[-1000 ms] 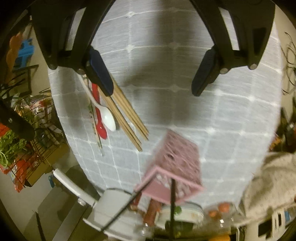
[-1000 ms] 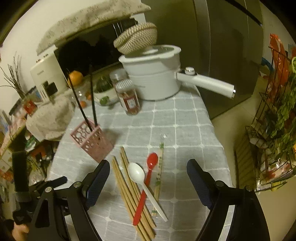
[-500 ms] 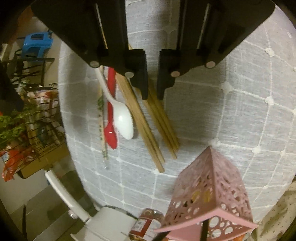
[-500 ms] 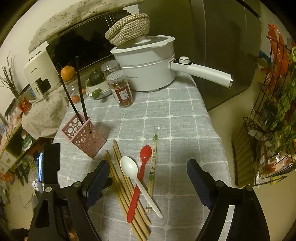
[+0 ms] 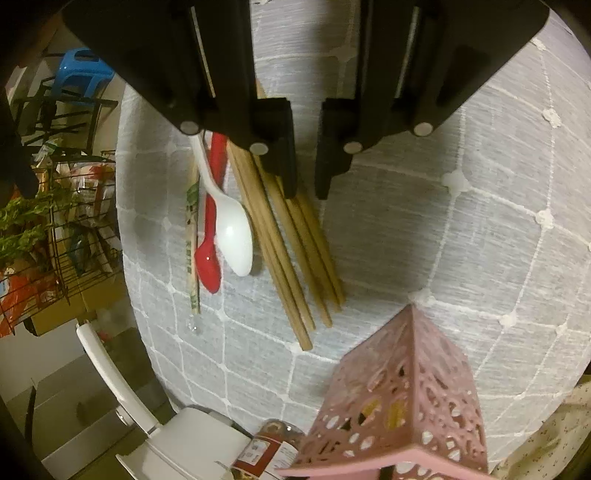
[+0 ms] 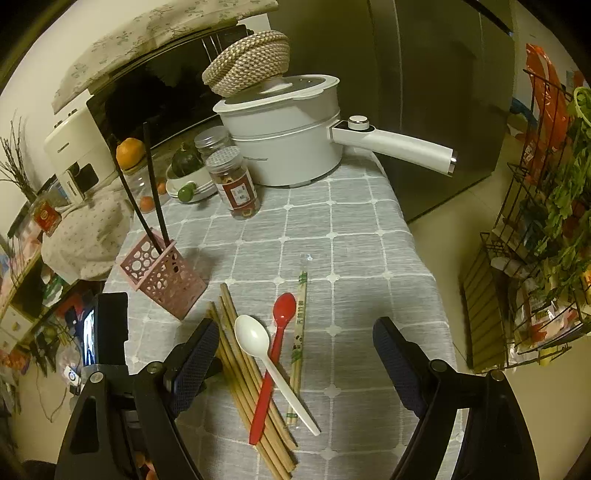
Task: Organize utensils
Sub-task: 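Grasp a wooden chopstick with the left tool while the right tool grasps another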
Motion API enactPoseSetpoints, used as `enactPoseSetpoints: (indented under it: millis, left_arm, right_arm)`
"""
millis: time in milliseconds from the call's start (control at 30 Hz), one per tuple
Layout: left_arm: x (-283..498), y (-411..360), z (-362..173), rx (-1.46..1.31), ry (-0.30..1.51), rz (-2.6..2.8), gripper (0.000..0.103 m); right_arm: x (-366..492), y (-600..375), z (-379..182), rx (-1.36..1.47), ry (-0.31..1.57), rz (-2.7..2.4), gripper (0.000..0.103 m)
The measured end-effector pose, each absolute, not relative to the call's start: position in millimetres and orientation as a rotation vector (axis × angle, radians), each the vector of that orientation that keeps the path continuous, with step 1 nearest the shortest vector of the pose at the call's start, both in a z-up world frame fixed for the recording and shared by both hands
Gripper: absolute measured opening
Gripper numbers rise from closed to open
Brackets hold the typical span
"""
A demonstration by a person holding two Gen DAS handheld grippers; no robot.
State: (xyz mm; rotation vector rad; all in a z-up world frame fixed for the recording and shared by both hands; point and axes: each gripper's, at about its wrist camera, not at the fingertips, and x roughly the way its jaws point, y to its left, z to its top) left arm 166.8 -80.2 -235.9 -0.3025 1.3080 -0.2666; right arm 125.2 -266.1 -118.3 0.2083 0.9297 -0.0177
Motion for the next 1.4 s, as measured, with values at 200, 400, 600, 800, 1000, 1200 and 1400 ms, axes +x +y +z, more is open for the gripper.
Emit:
enactPoseSetpoints:
  millis: [200,400,600,800,1000,1200,1400]
  left_arm:
    - [169,-89,-234,-0.246,1.305,-0.244,0.010]
    - [178,-93,-235,-0.195,1.318,-0.166,0.012]
    - [185,-90,-236,-0.164,1.324,-0.202,0.009]
    - [173,-53,-229,-0.134,1.332,-0.245,0.006]
    - [161,-23,-212,-0.094,1.314,-0.306,0.006]
    - [152,-7,-198,-0.088,1.268,-0.357,0.006]
    - [150,4,-188,-0.089,1.240,-0.388,0.006]
  right_arm:
    - [126,-268,-119,0.209,0.931,-0.020,0.086]
    - [126,-272,-121,0.225,0.935,-0.032,0.086]
    - [128,-272,-126,0.236,0.961,-0.024,0.086]
    - [141,-263,-147,0.281,1.039,0.054,0.086]
    - [161,-242,-176,0.342,1.125,0.188,0.047]
    - [183,-205,-202,0.349,1.201,0.303,0.022]
    - [196,-178,-219,0.276,1.252,0.301,0.022]
